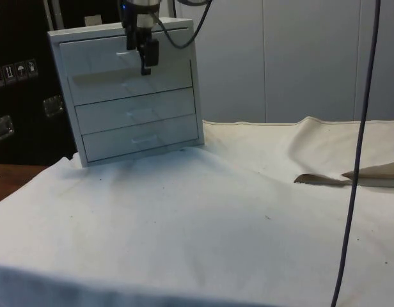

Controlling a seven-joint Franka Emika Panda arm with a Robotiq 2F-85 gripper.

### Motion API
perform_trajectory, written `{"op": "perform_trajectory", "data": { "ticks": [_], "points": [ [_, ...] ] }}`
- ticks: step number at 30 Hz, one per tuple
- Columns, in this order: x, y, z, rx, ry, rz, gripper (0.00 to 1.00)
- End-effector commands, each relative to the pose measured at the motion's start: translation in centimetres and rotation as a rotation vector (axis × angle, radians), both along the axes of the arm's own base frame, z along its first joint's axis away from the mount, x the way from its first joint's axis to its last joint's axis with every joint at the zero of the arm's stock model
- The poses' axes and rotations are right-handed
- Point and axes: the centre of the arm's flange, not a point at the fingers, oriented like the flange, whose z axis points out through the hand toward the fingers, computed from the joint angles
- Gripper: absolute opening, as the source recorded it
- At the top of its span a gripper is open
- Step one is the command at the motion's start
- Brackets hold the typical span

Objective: Open the drawer, then close it.

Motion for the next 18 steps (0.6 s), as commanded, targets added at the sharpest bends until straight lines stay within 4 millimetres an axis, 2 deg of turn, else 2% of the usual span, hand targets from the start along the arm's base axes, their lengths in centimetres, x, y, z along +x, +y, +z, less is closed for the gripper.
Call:
{"op": "perform_trajectory", "data": {
  "ticks": [1, 16, 18],
  "points": [
    [-0.06, 0.03, -0.23, 0.002, 0.000, -0.001, 1.00],
    [0.20, -0.64, -0.81, 0.007, -0.055, -0.018, 1.00],
    [0.23, -0.63, -0.80, 0.008, -0.057, -0.019, 0.94]
  ]
}}
